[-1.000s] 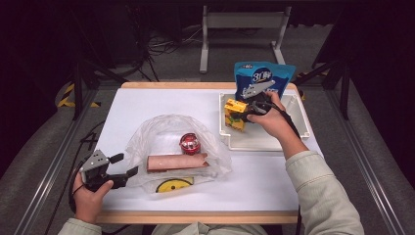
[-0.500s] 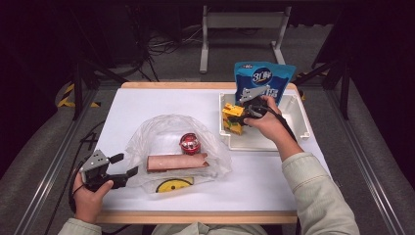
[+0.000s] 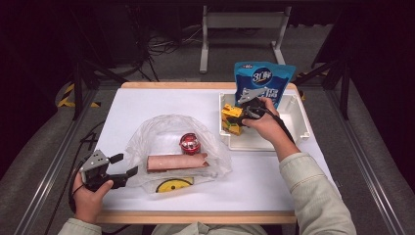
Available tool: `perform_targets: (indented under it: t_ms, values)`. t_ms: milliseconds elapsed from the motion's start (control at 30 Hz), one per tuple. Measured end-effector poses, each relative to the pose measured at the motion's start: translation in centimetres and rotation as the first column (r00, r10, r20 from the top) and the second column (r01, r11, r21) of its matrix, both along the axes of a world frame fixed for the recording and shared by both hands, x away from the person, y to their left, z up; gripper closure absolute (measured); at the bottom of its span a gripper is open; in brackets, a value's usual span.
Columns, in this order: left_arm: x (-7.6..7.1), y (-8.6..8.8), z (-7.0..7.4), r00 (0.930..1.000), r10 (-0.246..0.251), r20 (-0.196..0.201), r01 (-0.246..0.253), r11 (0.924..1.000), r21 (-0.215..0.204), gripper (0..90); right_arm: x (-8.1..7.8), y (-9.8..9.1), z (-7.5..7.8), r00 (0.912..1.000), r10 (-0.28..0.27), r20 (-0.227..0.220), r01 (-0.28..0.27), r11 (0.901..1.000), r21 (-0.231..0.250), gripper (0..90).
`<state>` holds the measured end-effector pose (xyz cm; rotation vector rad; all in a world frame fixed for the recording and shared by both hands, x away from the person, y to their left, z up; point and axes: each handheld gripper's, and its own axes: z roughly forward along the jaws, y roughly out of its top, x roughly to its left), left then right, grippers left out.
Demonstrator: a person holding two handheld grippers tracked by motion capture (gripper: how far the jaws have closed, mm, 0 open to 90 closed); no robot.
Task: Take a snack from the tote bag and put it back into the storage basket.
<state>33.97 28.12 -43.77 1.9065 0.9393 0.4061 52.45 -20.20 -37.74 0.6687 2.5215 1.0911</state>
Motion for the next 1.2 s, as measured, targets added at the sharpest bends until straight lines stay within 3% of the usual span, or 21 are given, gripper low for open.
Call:
perform_targets:
  t_ms: [433, 533, 667, 967, 1100, 1200]
  values:
    - [0.0, -0.1, 0.0, 1.0, 0.002, -0.003, -0.002, 1.0, -0.002, 21.4, -0.1, -0.4, 0.1, 0.9998, -0.007, 0.019, 0.008, 0.9995, -0.03, 50.5]
    - [0.0, -0.1, 0.0, 1.0, 0.001, -0.005, -0.001, 1.0, -0.002, 21.4, -0.4, -0.4, 0.5, 0.9992, -0.01, 0.038, 0.009, 0.9996, 0.025, 47.0]
    - [0.0, -0.1, 0.0, 1.0, -0.001, -0.005, 0.001, 1.0, -0.001, 21.4, -0.8, -0.3, 1.3, 0.9977, -0.01, 0.067, 0.007, 0.9991, 0.042, 42.7]
    - [0.0, -0.1, 0.0, 1.0, 0.0, -0.005, 0.0, 1.0, -0.002, 21.4, -2.0, -0.5, 3.1, 0.9899, -0.004, 0.142, -0.009, 0.9964, 0.085, 42.0]
    - [0.0, -0.1, 0.0, 1.0, -0.001, -0.005, 0.001, 1.0, -0.001, 21.4, -2.9, -0.6, 4.2, 0.9848, 0.01, 0.173, -0.028, 0.9943, 0.102, 45.5]
    - [0.0, -0.1, 0.0, 1.0, -0.001, -0.008, 0.001, 1.0, 0.0, 21.4, -3.4, -0.7, 4.5, 0.985, 0.029, 0.17, -0.046, 0.9944, 0.095, 52.0]
